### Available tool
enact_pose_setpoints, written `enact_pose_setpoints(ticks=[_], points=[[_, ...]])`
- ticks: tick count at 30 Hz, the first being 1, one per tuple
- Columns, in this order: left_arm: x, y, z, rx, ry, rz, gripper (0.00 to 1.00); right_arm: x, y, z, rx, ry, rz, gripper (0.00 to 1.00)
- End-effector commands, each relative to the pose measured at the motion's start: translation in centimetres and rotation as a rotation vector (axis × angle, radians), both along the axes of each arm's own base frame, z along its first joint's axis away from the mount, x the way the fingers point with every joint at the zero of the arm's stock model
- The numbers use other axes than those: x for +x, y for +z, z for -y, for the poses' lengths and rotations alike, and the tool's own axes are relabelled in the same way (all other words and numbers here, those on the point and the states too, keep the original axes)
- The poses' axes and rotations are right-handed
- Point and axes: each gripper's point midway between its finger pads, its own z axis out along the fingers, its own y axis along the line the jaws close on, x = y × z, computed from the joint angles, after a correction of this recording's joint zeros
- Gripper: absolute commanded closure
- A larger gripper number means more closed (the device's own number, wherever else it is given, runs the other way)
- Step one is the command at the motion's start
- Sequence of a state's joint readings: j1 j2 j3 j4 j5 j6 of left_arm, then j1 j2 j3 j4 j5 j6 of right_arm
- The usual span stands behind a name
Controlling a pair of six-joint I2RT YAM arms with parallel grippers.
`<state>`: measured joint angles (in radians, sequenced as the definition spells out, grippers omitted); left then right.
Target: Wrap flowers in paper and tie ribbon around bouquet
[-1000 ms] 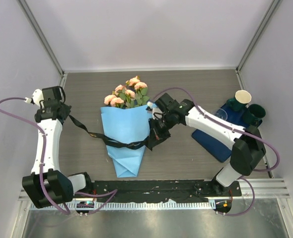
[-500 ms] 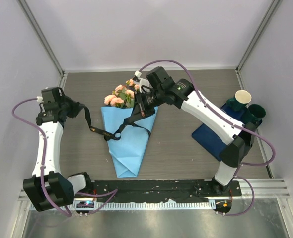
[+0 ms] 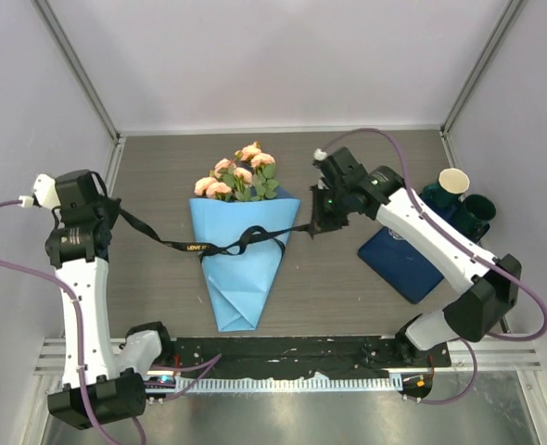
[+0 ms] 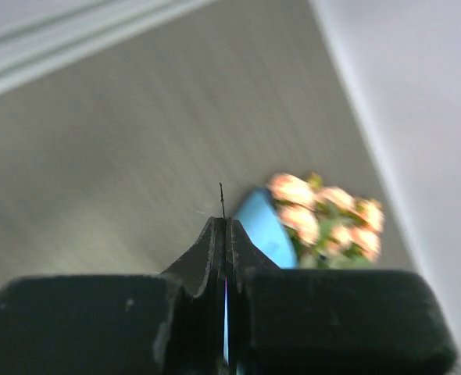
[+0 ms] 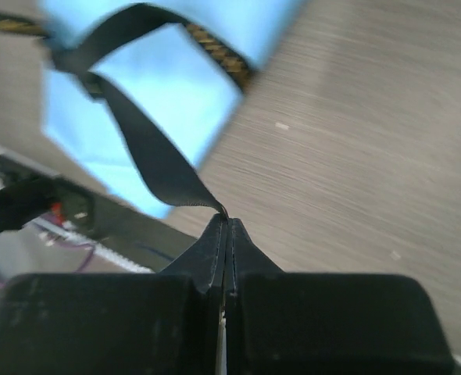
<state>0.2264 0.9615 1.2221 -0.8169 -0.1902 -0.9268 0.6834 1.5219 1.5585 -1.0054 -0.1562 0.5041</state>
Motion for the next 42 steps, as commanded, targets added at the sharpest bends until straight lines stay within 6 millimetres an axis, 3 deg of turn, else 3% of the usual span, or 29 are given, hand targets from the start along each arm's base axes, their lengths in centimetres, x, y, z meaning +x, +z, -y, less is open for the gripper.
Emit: enact_pose_setpoints(ticks=[1,4,5,9,13,15,18,21,22,26,31,33,36,40,42], points=[[-4.8,-4.2,-6.6,0.218,0.3,-0.267,1.0,0.7,-5.6,7.2,-0.174,-0.162,-0.012,1.0],[-6.3,-5.7,-9.2,0.319,0.438,-0.373,1.0,2.7,-8.4,11.7,-0.294,-0.291,0.014,1.0],[-6.4,-5.9,-9.7,0.337,0.46,-0.39,1.0,2.6,-10.2,12.9,-0.349,-0.308,0.003,1.0],[-6.3,-7.7,-11.5,0.402,0.537,-0.495,1.0,2.9,-13.4,17.7,-0.586,-0.369,0.004,1.0],[-6.7,-8.2,-13.3,0.415,0.623,-0.589,1.0,2.8,-13.7,18.6,-0.626,-0.355,0.018,1.0],[-7.2,-7.8,-14.0,0.411,0.662,-0.606,1.0,2.7,-13.4,16.8,-0.54,-0.288,0.004,1.0],[-7.7,-7.0,-14.7,0.395,0.706,-0.608,1.0,3.4,-11.2,15.6,-0.504,-0.245,0.032,1.0],[-8.1,-5.7,-15.0,0.407,0.736,-0.579,1.0,4.2,-7.5,14.8,-0.522,-0.223,0.109,1.0],[-8.1,-5.4,-15.0,0.41,0.739,-0.57,1.0,5.0,-5.4,14.3,-0.508,-0.232,0.165,1.0],[-8.9,-4.3,-15.5,0.421,0.787,-0.557,1.0,4.4,-1.1,11.9,-0.515,-0.192,0.277,1.0],[-9.3,-4.3,-15.8,0.419,0.811,-0.578,1.0,3.9,2.3,12.5,-0.568,-0.23,0.353,1.0],[-9.3,-4.3,-15.8,0.419,0.816,-0.575,1.0,3.4,3.5,13.6,-0.609,-0.256,0.387,1.0],[-9.2,-4.5,-15.8,0.408,0.811,-0.572,1.0,2.8,6.4,13.3,-0.527,-0.246,0.458,1.0],[-8.0,-6.0,-14.9,0.345,0.729,-0.56,1.0,1.7,11.1,7.5,-0.221,-0.082,0.542,1.0],[-7.0,-7.1,-14.1,0.291,0.661,-0.542,1.0,0.5,11.9,3.4,-0.094,0.069,0.539,1.0]])
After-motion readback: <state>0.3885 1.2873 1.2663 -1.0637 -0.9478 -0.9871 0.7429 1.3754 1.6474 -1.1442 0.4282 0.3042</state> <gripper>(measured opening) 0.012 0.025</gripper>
